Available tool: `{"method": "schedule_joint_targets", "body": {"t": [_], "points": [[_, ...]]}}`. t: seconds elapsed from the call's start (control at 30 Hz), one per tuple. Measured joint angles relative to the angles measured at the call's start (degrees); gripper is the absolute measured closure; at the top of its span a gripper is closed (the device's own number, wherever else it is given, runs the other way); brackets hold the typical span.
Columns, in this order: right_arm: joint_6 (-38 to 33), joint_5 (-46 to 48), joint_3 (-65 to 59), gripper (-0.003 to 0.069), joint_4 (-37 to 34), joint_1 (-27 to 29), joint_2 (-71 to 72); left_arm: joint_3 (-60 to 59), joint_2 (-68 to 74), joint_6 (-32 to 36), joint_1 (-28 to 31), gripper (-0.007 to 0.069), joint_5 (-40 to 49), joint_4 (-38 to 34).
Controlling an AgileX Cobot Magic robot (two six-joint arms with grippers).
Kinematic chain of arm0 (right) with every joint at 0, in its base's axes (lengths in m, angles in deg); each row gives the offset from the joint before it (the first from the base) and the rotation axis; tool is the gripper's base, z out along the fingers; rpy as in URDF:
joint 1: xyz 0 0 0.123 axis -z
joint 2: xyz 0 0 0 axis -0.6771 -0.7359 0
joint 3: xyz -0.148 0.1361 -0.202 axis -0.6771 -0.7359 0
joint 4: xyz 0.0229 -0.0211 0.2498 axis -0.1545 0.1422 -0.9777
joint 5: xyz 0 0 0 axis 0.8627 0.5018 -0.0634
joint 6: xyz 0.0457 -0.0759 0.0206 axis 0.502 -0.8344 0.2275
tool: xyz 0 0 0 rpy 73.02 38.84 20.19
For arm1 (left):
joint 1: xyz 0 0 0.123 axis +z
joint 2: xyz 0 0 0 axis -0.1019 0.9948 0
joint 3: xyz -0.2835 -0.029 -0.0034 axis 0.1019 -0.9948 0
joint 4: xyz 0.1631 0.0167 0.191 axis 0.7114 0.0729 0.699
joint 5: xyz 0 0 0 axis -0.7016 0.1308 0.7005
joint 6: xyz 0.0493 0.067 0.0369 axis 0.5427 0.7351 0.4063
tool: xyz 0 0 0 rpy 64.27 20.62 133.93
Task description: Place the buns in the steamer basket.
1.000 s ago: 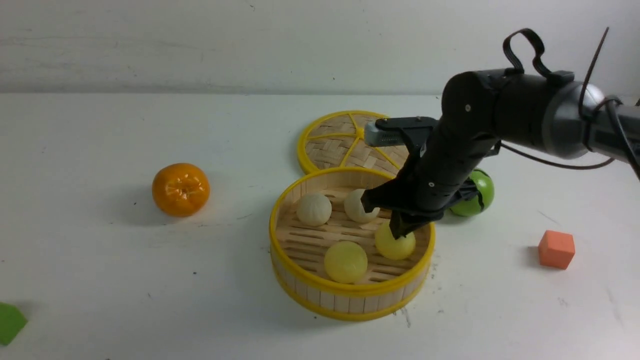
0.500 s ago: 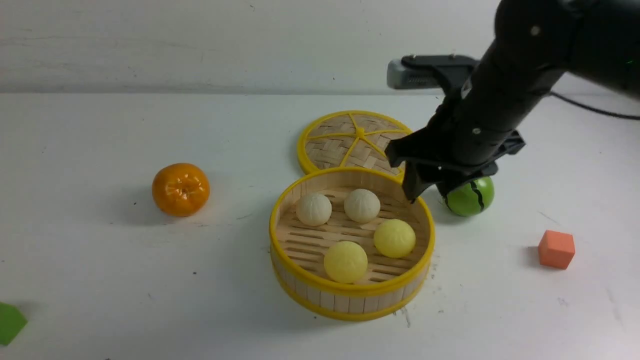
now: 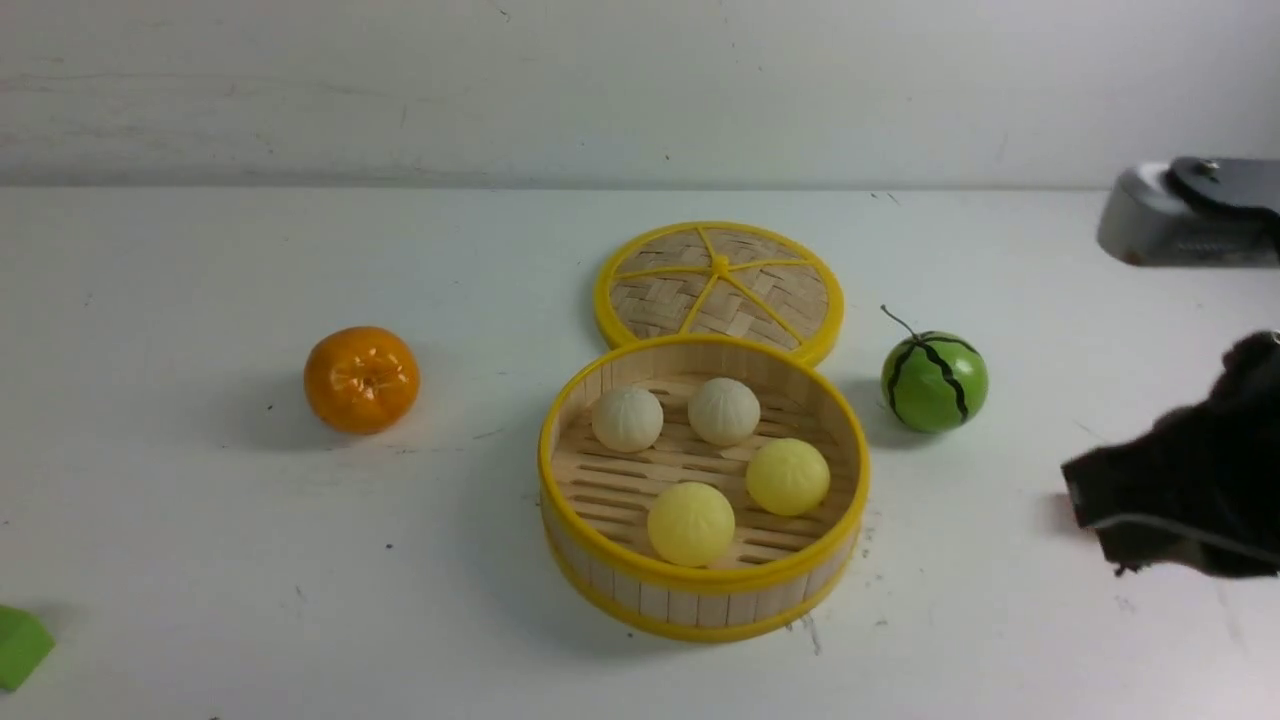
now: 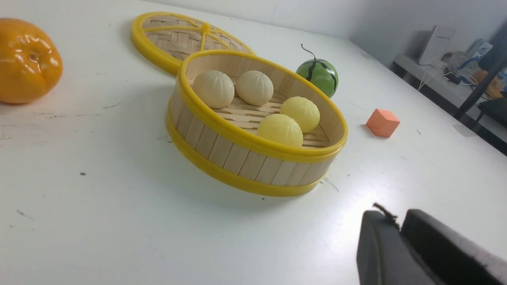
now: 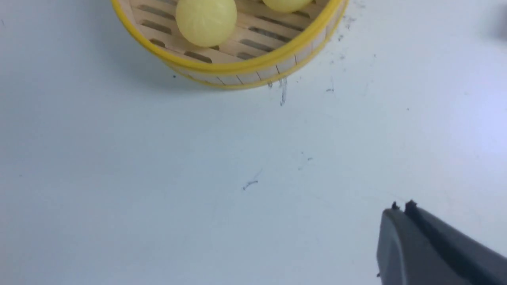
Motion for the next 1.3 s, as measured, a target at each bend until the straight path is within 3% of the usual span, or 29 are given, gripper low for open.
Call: {"method": "schedule_joint_targets", "body": {"t": [0.3,0.43,0.57,0.67,0.83,0.97,1.3], "points": [[0.19,3.84,-3.79,0.0678,0.39,0.0,6.46,0.0,0.0,0.0,0.0,0.0543,0.0,0.0],[-0.01,3.3,-4.51,0.0678,4.13,0.19,7.05,0.0,0.0,0.0,0.0,0.054,0.0,0.0],[-4.59,-11.0,-15.34,0.0678,5.73,8.15,16.25,0.0,0.0,0.0,0.0,0.0533,0.0,0.0],[-9.14,-26.04,-29.81,0.0678,3.59,17.5,28.71,0.0,0.0,0.0,0.0,0.0533,0.0,0.0],[-14.37,-42.34,-52.71,0.0677,3.56,26.83,49.56,0.0,0.0,0.0,0.0,0.0533,0.0,0.0],[-14.33,-45.15,-62.67,0.0677,2.7,30.15,60.53,0.0,0.0,0.0,0.0,0.0531,0.0,0.0],[-14.33,-41.51,-63.2,0.0678,1.02,31.91,62.5,0.0,0.0,0.0,0.0,0.052,0.06,0.0]]}}
